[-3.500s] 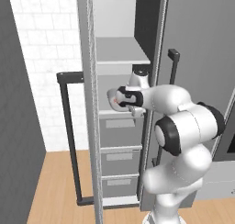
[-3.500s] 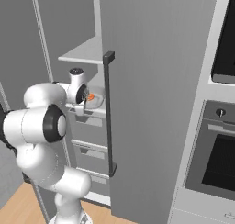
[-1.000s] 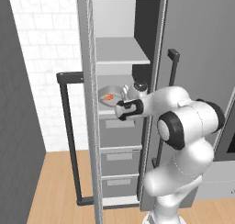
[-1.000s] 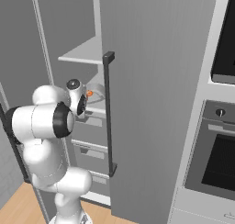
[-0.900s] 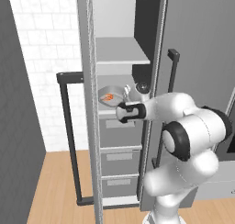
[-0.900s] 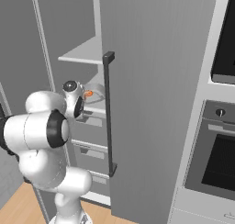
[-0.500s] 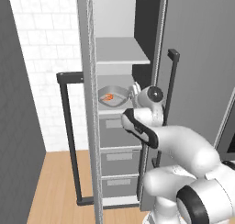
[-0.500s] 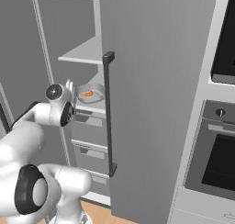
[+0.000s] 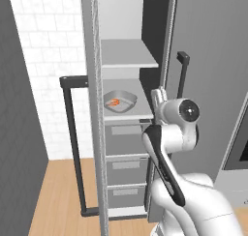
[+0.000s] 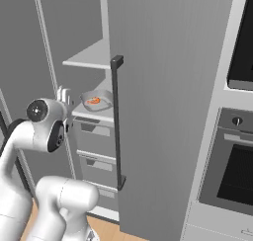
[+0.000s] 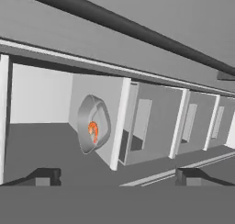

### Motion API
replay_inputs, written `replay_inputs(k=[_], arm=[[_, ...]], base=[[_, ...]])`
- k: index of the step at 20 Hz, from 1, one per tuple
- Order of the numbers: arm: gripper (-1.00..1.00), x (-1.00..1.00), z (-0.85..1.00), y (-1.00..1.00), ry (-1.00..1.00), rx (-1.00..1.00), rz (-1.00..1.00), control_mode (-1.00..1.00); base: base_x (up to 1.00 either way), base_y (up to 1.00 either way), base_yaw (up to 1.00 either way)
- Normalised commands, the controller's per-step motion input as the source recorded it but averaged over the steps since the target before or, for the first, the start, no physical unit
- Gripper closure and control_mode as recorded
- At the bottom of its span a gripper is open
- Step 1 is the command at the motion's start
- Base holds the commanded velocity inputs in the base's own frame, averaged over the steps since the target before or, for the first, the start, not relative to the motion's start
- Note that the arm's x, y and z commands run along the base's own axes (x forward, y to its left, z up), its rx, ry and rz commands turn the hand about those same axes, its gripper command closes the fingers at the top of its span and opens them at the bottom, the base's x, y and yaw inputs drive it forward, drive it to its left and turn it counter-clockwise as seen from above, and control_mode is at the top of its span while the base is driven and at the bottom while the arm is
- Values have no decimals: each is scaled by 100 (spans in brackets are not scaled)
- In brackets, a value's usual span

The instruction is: Take the meat container that has the shrimp and place it on the second highest rack of the freezer. Then take the vegetable container that has the lemon wedge and carrot and place it on the highest rack of the freezer.

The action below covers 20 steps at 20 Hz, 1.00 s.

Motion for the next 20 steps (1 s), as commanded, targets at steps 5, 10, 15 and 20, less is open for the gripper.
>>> replay_inputs(k=[5, 10, 15, 20], arm=[[-100, -100, 49, -28, 0, 0, 0, -100], [-100, -100, 42, -11, 0, 0, 0, -100], [-100, -81, 5, 0, 0, 0, 0, -100], [-100, -12, -16, 2, 0, -1, 1, -100]], base=[[0, 0, 0], [0, 0, 0], [0, 0, 0], [0, 0, 0]])
